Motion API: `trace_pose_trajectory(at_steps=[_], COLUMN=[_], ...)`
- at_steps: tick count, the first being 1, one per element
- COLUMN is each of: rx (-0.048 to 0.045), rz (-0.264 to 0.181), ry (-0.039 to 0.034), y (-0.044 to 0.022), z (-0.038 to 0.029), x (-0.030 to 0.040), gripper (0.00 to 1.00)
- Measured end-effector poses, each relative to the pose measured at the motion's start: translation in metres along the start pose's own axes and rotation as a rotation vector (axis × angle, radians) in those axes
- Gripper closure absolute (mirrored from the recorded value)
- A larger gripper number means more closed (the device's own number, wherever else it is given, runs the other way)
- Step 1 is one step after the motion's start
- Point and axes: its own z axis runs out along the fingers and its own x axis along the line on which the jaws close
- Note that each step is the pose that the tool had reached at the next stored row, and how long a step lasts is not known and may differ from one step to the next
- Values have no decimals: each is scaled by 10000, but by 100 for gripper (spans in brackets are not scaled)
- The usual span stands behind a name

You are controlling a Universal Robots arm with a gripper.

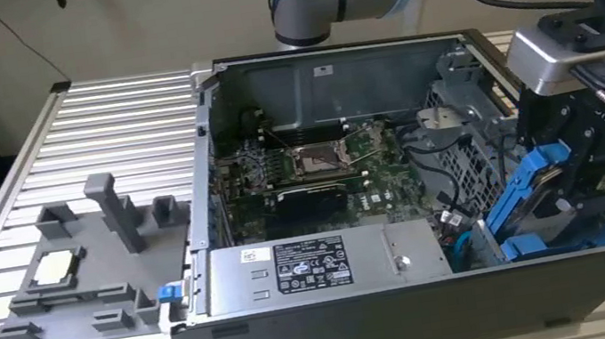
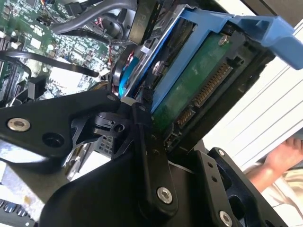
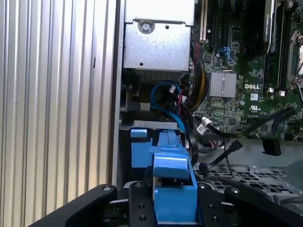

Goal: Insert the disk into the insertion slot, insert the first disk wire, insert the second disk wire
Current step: 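Insert the disk into the insertion slot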

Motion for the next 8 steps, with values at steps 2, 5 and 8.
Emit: trace_pose_trajectory(at_steps=[2,5,8], rx=[0,0,0], rz=[0,-1,0], ry=[4,3,3], y=[-1,-1,-1], z=[35,44,44], x=[1,1,1], gripper=[67,67,67])
